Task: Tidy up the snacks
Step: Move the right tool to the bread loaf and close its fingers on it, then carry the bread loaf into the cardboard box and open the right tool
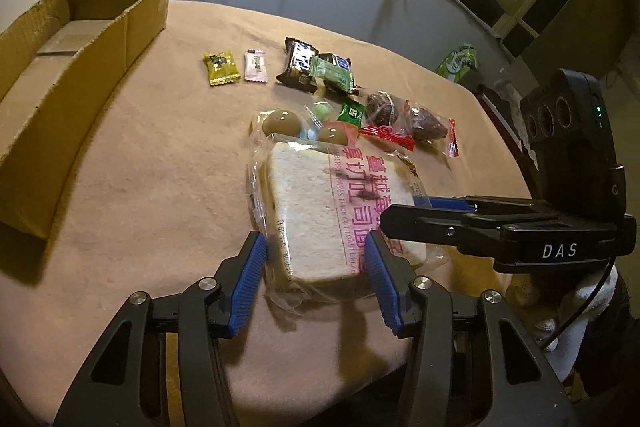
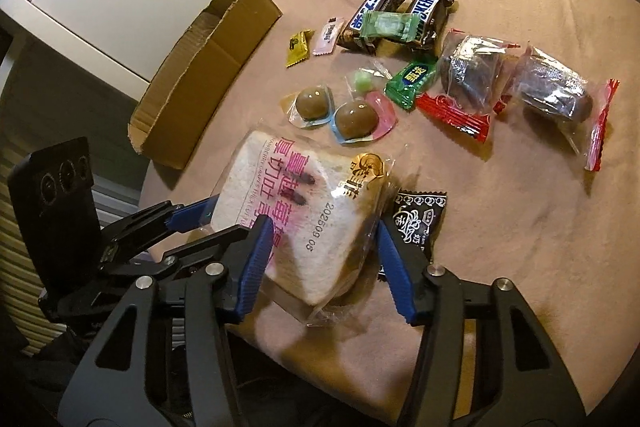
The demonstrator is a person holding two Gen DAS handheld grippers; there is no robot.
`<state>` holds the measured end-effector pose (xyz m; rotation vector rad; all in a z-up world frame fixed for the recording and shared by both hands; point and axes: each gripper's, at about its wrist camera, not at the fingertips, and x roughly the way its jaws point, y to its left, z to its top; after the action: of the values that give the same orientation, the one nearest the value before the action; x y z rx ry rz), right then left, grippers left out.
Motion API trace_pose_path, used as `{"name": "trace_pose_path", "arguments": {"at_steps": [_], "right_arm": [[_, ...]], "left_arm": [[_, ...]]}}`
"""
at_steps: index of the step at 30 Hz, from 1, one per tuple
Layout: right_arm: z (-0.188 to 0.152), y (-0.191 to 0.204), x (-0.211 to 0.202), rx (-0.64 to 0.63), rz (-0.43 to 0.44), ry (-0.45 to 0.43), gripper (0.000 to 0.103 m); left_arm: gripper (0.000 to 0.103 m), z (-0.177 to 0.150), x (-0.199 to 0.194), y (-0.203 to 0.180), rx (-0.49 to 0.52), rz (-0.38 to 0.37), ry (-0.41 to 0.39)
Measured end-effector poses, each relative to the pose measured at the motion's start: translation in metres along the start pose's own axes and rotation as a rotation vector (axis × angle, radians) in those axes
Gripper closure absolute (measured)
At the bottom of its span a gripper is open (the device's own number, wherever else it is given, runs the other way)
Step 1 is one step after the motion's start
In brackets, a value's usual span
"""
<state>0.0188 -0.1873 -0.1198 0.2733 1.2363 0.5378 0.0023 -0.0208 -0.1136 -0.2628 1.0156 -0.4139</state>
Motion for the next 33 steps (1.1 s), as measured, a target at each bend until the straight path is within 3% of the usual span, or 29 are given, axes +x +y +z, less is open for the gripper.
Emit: {"name": "trace_pose_path", "arguments": {"at_steps": [3, 8, 20, 26, 33], "right_arm": [[0.002, 0.005, -0.007, -0.015, -0.002, -0.018, 0.053], [0.012, 0.020, -0.016, -0.057, -0.005, -0.038, 0.053], [0.076, 0.097, -0.024, -0.237, 0.028, -0.107, 0.053], [0.114, 0.145, 0.000, -0.337, 0.066, -0.105, 0.053], [0.142, 0.181, 0.050, -0.391, 0.105, -0.043, 0.053]], "left_arm": [[0.053, 0.000, -0.004, 0.000, 0.004, 0.009, -0.011], [0.053, 0.005, -0.015, 0.002, 0.004, 0.015, -0.049], [0.053, 0.035, -0.079, 0.032, -0.030, 0.108, -0.241], [0.053, 0.046, -0.101, 0.070, -0.085, 0.180, -0.298], [0.053, 0.049, -0.115, 0.109, -0.147, 0.265, -0.318]]}}
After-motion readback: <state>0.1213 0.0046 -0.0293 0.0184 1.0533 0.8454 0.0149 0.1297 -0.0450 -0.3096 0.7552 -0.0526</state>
